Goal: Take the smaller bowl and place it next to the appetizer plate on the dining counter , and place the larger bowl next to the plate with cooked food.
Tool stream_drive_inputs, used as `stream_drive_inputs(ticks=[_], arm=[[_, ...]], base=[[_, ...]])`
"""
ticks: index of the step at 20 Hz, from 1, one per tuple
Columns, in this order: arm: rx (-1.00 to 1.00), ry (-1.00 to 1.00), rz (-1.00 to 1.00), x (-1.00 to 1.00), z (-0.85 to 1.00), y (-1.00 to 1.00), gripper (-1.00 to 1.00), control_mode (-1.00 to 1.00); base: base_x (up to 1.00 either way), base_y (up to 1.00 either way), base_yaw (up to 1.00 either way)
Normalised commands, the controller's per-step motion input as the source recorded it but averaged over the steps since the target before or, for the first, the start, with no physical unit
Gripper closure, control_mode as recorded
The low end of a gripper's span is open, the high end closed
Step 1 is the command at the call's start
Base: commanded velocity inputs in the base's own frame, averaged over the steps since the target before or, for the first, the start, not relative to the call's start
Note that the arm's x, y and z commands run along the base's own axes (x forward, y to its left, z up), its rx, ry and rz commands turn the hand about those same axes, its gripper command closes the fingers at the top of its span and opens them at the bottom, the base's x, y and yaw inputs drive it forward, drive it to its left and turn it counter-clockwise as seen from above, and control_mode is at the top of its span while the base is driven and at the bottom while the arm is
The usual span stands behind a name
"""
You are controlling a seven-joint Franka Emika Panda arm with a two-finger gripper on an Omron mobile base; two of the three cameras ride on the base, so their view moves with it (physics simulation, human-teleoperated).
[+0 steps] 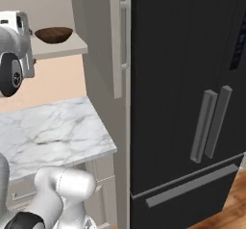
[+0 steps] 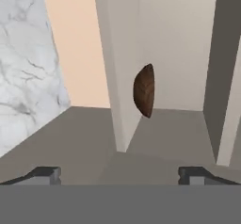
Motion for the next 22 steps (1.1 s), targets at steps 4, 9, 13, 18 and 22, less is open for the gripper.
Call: stream_drive_inputs(ticks=[4,9,13,18,22], arm=[[0.14,0.14,0.37,0.43,-0.02,0.00,-1.00,-1.00],[0.04,0.33,0.32,1.00,-0.46,0.00,-1.00,-1.00],[-0.04,0.06,0.13,0.74,-0.09,0.41,-1.00,-1.00],[-0.20,-0.10,0.02,0.62,-0.07,0.84,-1.00,-1.00],[-0.03,0.00,0.08,0.80,-0.08,0.07,-1.00,-1.00]], base=[[0.00,0.00,0.00],[0.00,0.00,0.00],[0.00,0.00,0.00],[0.00,0.00,0.00],[0.00,0.00,0.00]])
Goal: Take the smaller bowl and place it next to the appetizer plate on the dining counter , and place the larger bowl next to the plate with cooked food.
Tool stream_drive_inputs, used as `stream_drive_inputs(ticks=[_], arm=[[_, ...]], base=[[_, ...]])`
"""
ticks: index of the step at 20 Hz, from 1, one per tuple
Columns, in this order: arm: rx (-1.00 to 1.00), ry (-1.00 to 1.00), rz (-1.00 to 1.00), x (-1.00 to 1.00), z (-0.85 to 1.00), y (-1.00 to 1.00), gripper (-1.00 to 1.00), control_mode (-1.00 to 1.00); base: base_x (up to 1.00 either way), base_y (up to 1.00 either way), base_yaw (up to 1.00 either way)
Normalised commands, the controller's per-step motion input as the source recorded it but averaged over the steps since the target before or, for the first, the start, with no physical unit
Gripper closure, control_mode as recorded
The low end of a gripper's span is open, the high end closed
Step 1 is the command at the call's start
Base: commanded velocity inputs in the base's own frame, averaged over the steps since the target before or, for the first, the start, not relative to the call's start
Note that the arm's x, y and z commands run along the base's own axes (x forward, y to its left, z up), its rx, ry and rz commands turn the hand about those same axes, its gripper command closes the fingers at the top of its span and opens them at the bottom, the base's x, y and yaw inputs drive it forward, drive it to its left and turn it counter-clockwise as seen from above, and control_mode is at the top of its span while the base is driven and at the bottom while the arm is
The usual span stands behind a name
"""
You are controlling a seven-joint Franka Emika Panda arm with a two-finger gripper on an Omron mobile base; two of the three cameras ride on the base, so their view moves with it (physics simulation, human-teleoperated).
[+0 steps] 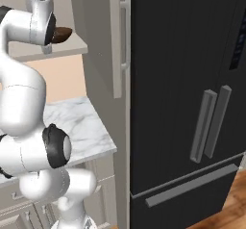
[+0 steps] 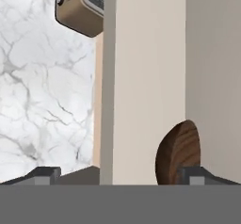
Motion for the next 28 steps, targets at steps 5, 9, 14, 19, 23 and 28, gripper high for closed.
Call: stream_drive_inputs(ticks=[5,9,14,19,23,28], arm=[[0.00,-0.07,0.14,0.37,-0.48,-0.02,-1.00,-1.00],[-0.03,-0.06,0.13,0.56,-0.45,0.01,-1.00,-1.00],[-0.07,-0.10,0.11,0.63,-0.15,0.18,-1.00,-1.00],[-0.07,-0.10,0.13,0.72,0.00,0.15,-1.00,-1.00],[-0.03,-0.07,0.11,0.77,0.01,0.15,-1.00,-1.00],[-0.01,-0.07,0.07,0.75,0.00,0.26,-1.00,-1.00]], base=[[0.00,0.00,0.00],[0.00,0.00,0.00],[0.00,0.00,0.00],[0.00,0.00,0.00],[0.00,0.00,0.00],[0.00,0.00,0.00]])
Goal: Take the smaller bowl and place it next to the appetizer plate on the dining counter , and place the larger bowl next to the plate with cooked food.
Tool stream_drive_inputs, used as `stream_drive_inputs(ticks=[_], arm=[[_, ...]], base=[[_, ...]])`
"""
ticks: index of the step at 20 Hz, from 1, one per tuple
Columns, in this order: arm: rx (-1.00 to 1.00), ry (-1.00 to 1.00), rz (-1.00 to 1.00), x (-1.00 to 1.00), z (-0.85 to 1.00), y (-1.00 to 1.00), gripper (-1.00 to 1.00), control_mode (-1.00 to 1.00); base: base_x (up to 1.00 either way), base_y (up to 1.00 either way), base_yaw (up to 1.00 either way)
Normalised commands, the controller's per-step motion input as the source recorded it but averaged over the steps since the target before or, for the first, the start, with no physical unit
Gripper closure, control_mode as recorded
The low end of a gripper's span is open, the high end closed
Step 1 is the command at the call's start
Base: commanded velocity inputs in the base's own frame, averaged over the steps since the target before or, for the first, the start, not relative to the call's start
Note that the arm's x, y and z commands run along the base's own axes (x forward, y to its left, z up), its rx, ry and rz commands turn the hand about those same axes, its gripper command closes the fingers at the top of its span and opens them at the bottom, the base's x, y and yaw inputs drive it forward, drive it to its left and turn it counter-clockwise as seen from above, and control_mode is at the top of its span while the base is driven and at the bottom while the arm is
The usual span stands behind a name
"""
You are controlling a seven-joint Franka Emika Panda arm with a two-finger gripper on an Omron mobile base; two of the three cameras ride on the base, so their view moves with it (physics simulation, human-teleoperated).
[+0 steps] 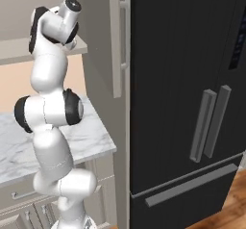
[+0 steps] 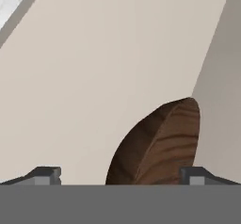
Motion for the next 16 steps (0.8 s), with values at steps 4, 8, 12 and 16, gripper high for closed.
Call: stream_drive_inputs(ticks=[4,8,12,16], arm=[[-0.13,-0.07,0.02,0.60,-0.48,0.62,-1.00,-1.00],[-0.24,-0.17,0.00,0.07,-0.80,0.73,-1.00,-1.00],[-0.19,-0.17,0.00,0.00,-0.91,0.46,1.00,-1.00],[-0.02,-0.24,0.00,0.00,-0.73,0.00,1.00,-1.00]], base=[[0.00,0.00,0.00],[0.00,0.00,0.00],[0.00,0.00,0.00],[0.00,0.00,0.00]])
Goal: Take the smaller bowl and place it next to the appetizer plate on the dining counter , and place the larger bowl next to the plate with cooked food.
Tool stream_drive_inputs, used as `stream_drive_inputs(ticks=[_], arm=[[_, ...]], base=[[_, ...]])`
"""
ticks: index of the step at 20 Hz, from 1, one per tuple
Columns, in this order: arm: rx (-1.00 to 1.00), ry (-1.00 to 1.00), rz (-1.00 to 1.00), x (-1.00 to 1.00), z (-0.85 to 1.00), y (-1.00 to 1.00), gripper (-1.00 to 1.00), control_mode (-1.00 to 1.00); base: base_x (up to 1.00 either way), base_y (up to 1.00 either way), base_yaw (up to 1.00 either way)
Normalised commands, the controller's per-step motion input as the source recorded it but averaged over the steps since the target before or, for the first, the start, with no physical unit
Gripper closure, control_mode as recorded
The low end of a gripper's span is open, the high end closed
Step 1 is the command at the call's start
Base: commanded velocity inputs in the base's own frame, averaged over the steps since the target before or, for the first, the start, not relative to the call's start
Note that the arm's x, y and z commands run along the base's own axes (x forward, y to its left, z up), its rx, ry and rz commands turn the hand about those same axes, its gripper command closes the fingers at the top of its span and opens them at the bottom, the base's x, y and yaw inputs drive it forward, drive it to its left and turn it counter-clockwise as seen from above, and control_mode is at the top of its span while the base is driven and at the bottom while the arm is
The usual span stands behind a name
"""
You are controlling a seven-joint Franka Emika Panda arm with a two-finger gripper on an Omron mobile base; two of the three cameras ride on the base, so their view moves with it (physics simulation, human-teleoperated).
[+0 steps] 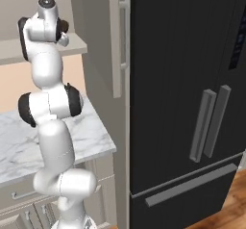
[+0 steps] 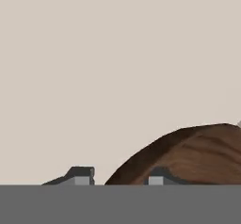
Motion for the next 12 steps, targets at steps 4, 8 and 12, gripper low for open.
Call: stream_drive_inputs(ticks=[4,8,12], arm=[[0.04,-0.45,-0.04,-0.46,-0.36,-0.22,1.00,-1.00],[0.29,-0.65,-0.08,-1.00,-0.11,-0.35,1.00,-1.00],[0.76,-0.66,0.00,-1.00,-0.05,-0.48,1.00,-1.00]], base=[[0.00,0.00,0.00],[0.00,0.00,0.00],[0.00,0.00,0.00]])
